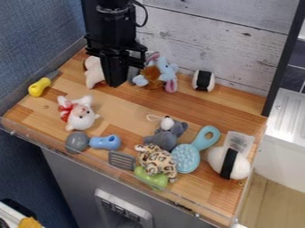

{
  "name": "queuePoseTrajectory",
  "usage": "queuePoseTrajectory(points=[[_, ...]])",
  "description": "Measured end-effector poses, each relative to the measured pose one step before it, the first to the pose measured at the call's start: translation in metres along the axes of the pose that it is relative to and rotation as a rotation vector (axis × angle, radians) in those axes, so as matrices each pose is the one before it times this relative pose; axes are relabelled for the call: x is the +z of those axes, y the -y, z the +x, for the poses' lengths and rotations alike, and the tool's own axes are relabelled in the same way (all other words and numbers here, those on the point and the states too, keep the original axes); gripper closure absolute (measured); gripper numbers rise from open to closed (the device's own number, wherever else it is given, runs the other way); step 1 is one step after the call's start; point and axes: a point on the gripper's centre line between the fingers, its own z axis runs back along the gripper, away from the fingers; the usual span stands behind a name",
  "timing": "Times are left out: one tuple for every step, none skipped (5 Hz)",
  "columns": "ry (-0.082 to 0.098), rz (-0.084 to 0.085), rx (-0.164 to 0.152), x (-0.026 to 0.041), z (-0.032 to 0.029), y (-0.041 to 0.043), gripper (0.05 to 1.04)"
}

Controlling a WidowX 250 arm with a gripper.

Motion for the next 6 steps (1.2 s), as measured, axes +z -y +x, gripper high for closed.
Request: queuePoseTrajectory(points=[[-0.0079,-0.0007,-0.1119,0.0023,0.00861,0.00324,1.02],[0.0042,0.0052,-0.1814,0.00378,0.01909,0.01347,1.018],[0.0004,0.0112,-0.1469,-0.00005,0.02112,0.00858,1.012],[-0.0017,-0.0032,-0.0458,0.00006,0.02064,0.00619,1.012],[0.0048,-0.0023,0.0793,0.00442,0.01811,-0.00307,1.012],[0.0107,-0.0053,0.1485,0.0049,0.00786,-0.00244,1.012]])
